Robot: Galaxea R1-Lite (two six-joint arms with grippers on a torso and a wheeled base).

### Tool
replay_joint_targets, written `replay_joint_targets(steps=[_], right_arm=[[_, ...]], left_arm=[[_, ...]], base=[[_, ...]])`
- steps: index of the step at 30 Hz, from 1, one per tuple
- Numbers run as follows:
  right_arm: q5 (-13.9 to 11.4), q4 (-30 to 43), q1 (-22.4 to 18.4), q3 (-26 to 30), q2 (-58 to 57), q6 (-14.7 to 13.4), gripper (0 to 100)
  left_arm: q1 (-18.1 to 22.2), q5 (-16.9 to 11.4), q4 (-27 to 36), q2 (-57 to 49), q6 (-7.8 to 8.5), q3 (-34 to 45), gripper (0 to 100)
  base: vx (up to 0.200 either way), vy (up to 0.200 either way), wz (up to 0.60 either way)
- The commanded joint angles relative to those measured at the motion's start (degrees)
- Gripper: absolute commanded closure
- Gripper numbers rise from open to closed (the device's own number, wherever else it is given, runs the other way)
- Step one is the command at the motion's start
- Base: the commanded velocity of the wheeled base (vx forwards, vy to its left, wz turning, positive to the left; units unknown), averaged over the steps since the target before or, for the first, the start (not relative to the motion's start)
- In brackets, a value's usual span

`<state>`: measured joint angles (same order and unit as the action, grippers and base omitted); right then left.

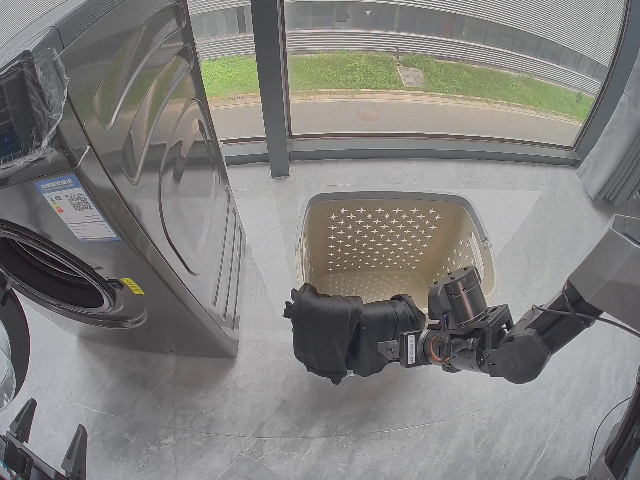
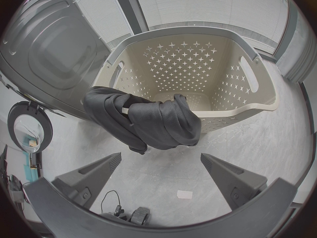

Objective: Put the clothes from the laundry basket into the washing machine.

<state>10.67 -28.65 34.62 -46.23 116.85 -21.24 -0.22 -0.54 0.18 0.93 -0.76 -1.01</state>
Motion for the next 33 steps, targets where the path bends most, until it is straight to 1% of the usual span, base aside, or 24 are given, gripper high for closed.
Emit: replay_joint_targets(steps=[1, 3, 12, 16, 19, 27, 28, 33], right_arm=[[-0.03, 0.08, -0.43, -3.34, 3.83, -0.74, 0], [-0.12, 0.08, -0.52, -5.37, 5.5, -1.0, 0], [-0.21, 0.0, -2.63, -9.23, 9.8, -1.0, 0], [-0.3, -0.36, -2.72, -10.81, 11.39, -1.18, 0], [-0.21, -0.36, -2.45, -12.48, 12.18, -2.23, 0], [-0.21, -0.44, -2.63, -14.51, 13.41, -2.49, 0], [-0.21, -0.44, -2.63, -14.59, 13.41, -2.49, 100], [-0.21, -0.44, -2.72, -14.95, 13.14, -2.41, 100]], left_arm=[[0.04, 0.01, -0.01, -0.84, 0.05, 0.84, 0], [-0.04, 0.01, -0.01, -0.84, -0.04, 0.84, 0], [-0.04, 0.01, -0.01, -0.84, -0.04, 0.84, 0], [-0.04, 0.01, -0.01, -0.84, -0.04, 0.84, 0], [-0.04, 0.01, -0.01, -0.84, -0.04, 0.84, 0], [-0.04, 0.01, -0.01, -0.84, -0.04, 0.84, 0], [-0.04, 0.01, -0.01, -0.84, -0.04, 0.84, 0], [-0.04, 0.01, -0.01, -0.84, -0.04, 0.84, 0]], base=[[0.0, 0.0, 0.0], [0.0, 0.0, 0.0], [0.0, 0.0, 0.0], [0.0, 0.0, 0.0], [0.0, 0.0, 0.0], [0.0, 0.0, 0.0], [0.0, 0.0, 0.0], [0.0, 0.0, 0.0]])
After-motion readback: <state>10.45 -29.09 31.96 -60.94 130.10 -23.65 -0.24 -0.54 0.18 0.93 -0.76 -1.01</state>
